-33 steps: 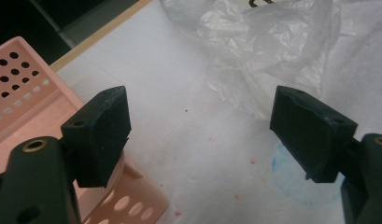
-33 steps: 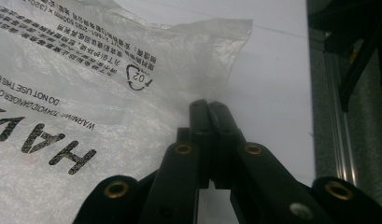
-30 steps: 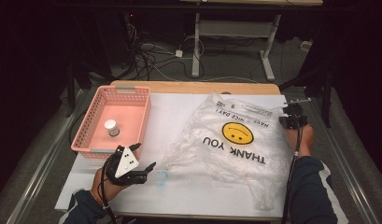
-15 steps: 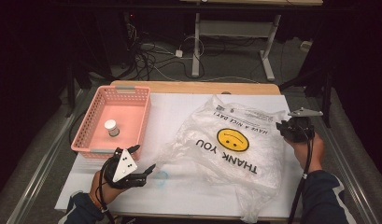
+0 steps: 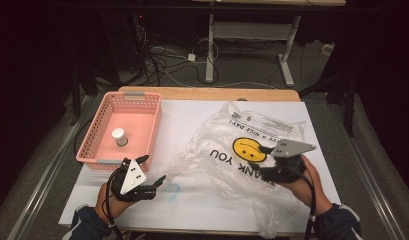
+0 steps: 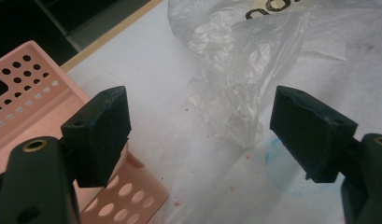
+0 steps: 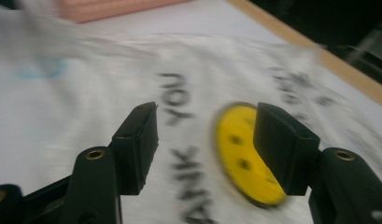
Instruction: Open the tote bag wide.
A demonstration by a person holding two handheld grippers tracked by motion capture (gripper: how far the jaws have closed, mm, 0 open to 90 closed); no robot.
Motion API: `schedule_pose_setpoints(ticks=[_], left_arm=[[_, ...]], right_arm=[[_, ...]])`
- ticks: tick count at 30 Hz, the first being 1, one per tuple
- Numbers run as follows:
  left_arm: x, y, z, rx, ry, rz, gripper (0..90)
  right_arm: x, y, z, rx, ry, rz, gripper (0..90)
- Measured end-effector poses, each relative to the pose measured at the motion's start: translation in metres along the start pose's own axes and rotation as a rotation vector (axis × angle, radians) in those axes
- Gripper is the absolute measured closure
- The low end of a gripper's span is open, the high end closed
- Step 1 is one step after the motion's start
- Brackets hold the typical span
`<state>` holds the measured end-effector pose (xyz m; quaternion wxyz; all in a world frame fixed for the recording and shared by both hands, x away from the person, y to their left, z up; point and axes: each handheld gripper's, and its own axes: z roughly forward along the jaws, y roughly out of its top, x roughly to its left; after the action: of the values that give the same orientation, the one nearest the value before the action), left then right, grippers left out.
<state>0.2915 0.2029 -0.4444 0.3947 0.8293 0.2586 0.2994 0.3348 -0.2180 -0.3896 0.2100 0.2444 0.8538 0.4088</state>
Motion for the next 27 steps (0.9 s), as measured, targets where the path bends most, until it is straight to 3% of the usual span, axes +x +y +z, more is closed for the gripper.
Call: schedule_pose_setpoints(ticks=[1, 2, 3, 4, 5, 7, 8, 13, 14, 18, 19, 21, 23, 26, 27], left_arm=[[0.000, 0.000, 0.000, 0.000, 0.000, 0.000, 19.8], [0.000, 0.000, 0.000, 0.000, -0.001, -0.001, 19.8], [0.000, 0.000, 0.000, 0.000, -0.001, -0.001, 19.8], [-0.001, 0.000, -0.001, -0.001, -0.001, 0.000, 19.8], [-0.001, -0.001, -0.001, -0.002, -0.002, -0.001, 19.8], [-0.001, -0.001, -0.001, -0.002, -0.003, 0.000, 19.8], [-0.001, -0.001, -0.001, -0.002, -0.004, 0.000, 19.8], [-0.001, -0.001, -0.001, -0.002, -0.009, 0.003, 19.8], [0.000, -0.001, -0.001, -0.001, -0.011, 0.003, 19.8], [0.000, 0.000, -0.001, -0.001, -0.013, 0.003, 19.8], [0.000, 0.000, -0.001, -0.001, -0.012, 0.004, 19.8], [0.000, 0.000, -0.001, 0.000, -0.012, 0.005, 19.8], [0.000, 0.000, -0.001, -0.001, -0.009, 0.004, 19.8], [0.003, 0.002, -0.004, -0.013, 0.000, 0.000, 19.8], [0.004, 0.003, -0.005, -0.017, 0.004, 0.001, 19.8]], right_arm=[[0.021, 0.003, 0.009, 0.007, 0.085, -0.031, 35.7], [0.021, 0.003, 0.009, 0.007, 0.085, -0.031, 35.7], [0.041, 0.003, 0.020, 0.048, 0.137, -0.085, 32.5], [0.049, 0.002, 0.026, 0.065, 0.161, -0.107, 32.1], [0.049, 0.002, 0.026, 0.065, 0.161, -0.107, 32.1], [0.063, -0.001, 0.038, 0.118, 0.184, -0.163, 31.0], [0.070, -0.005, 0.050, 0.182, 0.172, -0.211, 30.3], [0.069, -0.012, 0.064, 0.251, 0.155, -0.232, 37.8], [0.069, -0.014, 0.066, 0.268, 0.133, -0.240, 43.0], [0.060, -0.017, 0.069, 0.293, 0.120, -0.203, 68.2], [0.060, -0.017, 0.069, 0.293, 0.120, -0.203, 68.2], [0.058, -0.017, 0.070, 0.287, 0.123, -0.198, 82.0], [0.057, -0.017, 0.070, 0.277, 0.124, -0.190, 87.1], [0.051, -0.010, 0.069, 0.228, 0.093, -0.160, 90.0], [0.046, -0.003, 0.067, 0.183, 0.062, -0.130, 90.0]])
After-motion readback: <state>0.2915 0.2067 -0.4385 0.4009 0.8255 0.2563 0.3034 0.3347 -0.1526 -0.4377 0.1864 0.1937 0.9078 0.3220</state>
